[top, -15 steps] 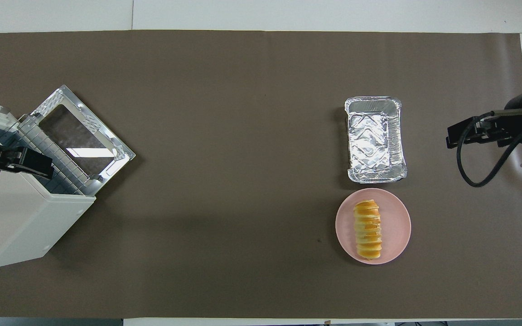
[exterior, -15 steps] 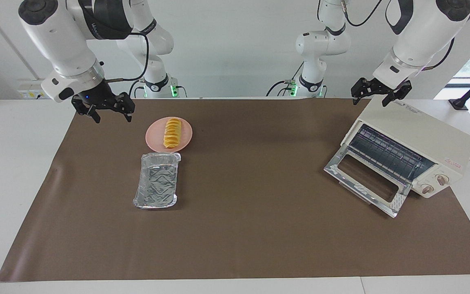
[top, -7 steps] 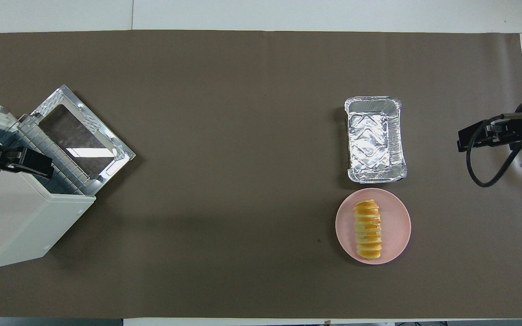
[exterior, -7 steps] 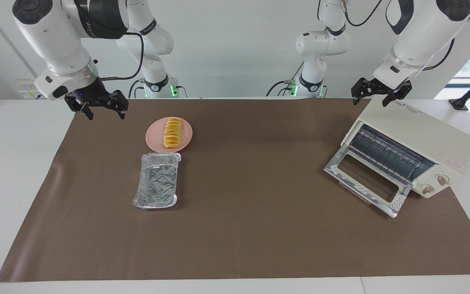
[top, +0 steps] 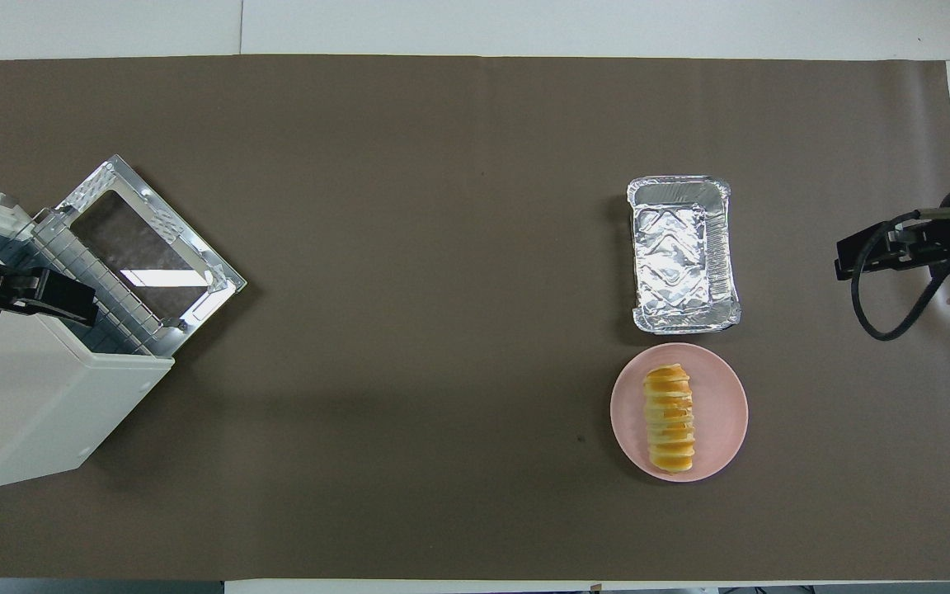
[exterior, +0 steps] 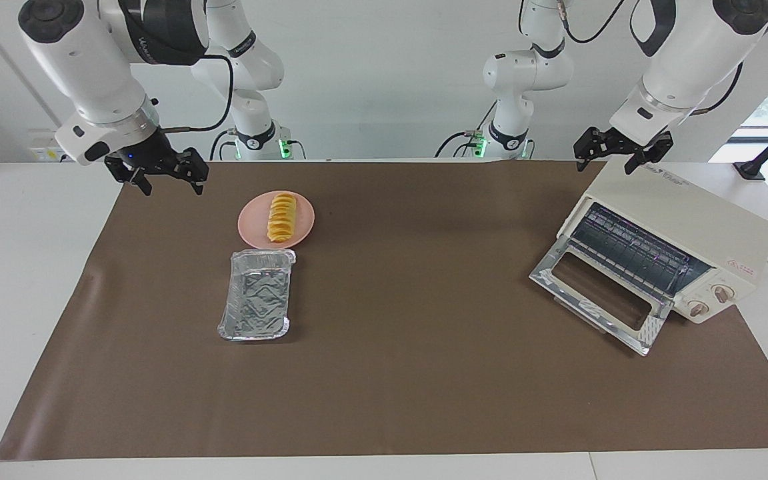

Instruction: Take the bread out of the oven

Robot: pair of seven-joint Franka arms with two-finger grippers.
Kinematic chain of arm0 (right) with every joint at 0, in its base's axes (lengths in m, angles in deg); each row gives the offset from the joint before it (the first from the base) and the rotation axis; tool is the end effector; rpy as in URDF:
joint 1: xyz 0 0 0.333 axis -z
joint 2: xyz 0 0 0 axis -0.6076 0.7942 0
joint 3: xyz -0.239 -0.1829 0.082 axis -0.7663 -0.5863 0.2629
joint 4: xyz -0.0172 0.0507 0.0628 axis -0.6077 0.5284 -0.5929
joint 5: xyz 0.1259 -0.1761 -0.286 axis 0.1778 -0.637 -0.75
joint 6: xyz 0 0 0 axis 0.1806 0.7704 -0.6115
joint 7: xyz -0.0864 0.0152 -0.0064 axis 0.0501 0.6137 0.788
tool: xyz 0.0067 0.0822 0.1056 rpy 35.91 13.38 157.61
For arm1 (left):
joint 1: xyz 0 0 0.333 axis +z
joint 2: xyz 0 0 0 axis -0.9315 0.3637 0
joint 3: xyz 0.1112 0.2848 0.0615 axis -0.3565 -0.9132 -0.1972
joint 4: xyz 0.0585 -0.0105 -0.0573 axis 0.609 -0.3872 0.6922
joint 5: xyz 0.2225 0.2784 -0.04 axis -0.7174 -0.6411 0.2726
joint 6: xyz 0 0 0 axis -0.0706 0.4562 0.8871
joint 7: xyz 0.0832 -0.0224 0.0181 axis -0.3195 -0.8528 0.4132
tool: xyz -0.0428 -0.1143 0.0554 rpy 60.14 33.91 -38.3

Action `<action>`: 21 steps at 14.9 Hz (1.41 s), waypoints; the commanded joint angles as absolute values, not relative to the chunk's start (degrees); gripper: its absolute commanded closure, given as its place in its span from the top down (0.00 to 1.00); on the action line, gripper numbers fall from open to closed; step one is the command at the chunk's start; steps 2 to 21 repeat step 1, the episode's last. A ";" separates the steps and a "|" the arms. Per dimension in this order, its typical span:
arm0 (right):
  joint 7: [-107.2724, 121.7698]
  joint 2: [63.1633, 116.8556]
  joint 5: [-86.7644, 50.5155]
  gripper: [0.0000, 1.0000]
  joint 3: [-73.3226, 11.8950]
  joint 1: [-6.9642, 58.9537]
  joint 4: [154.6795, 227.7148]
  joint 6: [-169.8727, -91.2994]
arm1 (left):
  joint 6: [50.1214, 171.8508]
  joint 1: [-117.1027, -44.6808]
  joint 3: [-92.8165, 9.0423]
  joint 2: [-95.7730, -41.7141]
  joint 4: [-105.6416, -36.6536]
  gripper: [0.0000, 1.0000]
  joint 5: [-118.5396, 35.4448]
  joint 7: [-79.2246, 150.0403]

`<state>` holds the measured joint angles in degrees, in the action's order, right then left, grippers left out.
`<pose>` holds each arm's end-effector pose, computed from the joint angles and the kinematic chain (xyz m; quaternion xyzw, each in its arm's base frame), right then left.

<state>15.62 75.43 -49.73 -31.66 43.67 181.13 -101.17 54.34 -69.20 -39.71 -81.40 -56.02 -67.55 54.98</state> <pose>0.5131 -0.0027 0.5585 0.9985 -0.0022 -0.0546 0.0084 0.4802 -0.0473 0.5761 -0.9928 0.0850 0.0841 0.0101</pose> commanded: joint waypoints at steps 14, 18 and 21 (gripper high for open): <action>14.54 74.14 -50.38 1.00 -31.06 44.63 182.54 -101.14 | 55.13 -69.11 -39.90 -82.41 -56.61 1.00 -66.95 54.45; 14.54 74.14 -50.38 1.00 -31.06 44.63 182.54 -101.14 | 55.13 -69.11 -39.90 -82.41 -56.61 1.00 -66.95 54.45; 14.54 74.14 -50.38 1.00 -31.06 44.63 182.54 -101.14 | 55.13 -69.11 -39.90 -82.41 -56.61 1.00 -66.95 54.45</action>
